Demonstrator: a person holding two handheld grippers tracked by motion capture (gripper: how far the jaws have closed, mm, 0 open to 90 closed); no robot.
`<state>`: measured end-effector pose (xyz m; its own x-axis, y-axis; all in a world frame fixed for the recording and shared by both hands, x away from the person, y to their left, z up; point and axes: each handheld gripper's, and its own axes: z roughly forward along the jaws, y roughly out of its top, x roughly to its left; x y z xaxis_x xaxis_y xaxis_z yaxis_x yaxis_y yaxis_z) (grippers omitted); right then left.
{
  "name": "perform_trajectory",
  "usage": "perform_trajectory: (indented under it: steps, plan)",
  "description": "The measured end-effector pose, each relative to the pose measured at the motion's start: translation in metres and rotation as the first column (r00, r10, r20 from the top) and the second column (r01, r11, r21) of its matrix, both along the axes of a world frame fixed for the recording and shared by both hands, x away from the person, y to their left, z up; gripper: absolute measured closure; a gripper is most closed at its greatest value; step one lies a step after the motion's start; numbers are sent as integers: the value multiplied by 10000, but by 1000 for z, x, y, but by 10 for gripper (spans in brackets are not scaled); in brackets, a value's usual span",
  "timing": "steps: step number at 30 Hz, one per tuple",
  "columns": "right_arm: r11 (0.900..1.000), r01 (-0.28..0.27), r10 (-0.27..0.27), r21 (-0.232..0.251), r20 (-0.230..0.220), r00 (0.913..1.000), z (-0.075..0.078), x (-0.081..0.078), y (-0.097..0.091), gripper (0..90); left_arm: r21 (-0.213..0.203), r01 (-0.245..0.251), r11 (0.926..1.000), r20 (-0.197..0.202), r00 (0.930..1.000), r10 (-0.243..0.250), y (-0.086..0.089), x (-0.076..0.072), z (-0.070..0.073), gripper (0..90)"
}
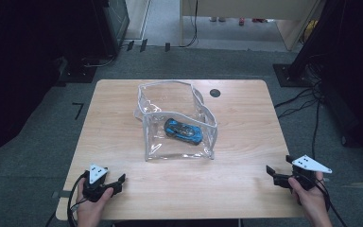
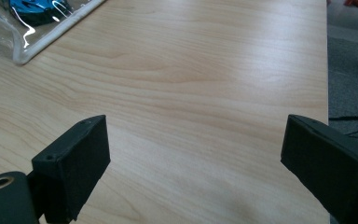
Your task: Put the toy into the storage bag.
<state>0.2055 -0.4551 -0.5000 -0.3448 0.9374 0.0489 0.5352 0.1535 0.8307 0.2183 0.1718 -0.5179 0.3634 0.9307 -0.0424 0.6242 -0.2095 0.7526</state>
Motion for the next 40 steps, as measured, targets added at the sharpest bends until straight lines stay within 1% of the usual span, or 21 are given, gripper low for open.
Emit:
perform_trajectory:
  steps: [2,4,9,12,14,15,16,17,18,21,25,35,40]
  plan:
    - [10000,75,-75,66,-28,10000,-4,-3,-2,82,-4,-3,10000,-4,10000,3,0,0,0,245]
    - [10000,-1,2,56,-129,9999,-7,-6,-2,83,-3,-3,10000,-3,10000,3,0,0,0,245]
    - [9996,-141,131,-240,-411,9991,-14,-11,1,82,16,-3,10000,-4,10000,3,0,0,0,245]
    - [9995,-130,111,-304,-621,9980,-20,-10,5,82,0,-2,10000,-3,10000,2,0,0,0,245]
    - [9986,-150,112,-504,-744,9972,-23,-8,8,83,4,-2,10000,-5,10000,2,0,0,0,245]
    - [9977,-231,174,-641,-876,9960,-24,-7,10,82,5,-1,10000,-3,10000,1,0,0,0,245]
    - [9970,-252,188,-730,-866,9961,-24,-7,11,83,4,-2,10000,-3,10000,2,0,0,0,245]
    - [9971,-272,211,-705,-858,9961,-24,-6,13,83,-1,-3,10000,-3,10000,3,0,0,0,245]
    - [9972,-315,250,-677,-942,9952,-24,-5,14,83,7,1,10000,-1,10000,-1,0,0,0,245]
    - [9933,-411,272,-1079,-1278,9914,-25,-2,19,83,-11,-4,10000,-1,10000,4,0,0,0,245]
    - [9956,-498,374,-795,-1504,9879,-26,1,20,81,-18,-4,10000,-2,10000,4,0,0,0,245]
    - [9965,-303,180,-780,-1536,9880,-26,0,22,77,84,11,10000,1,10000,-11,-1,0,0,244]
    - [9965,-296,173,-778,-1535,9880,-26,0,22,77,141,7,9999,3,10000,-7,-1,0,0,243]
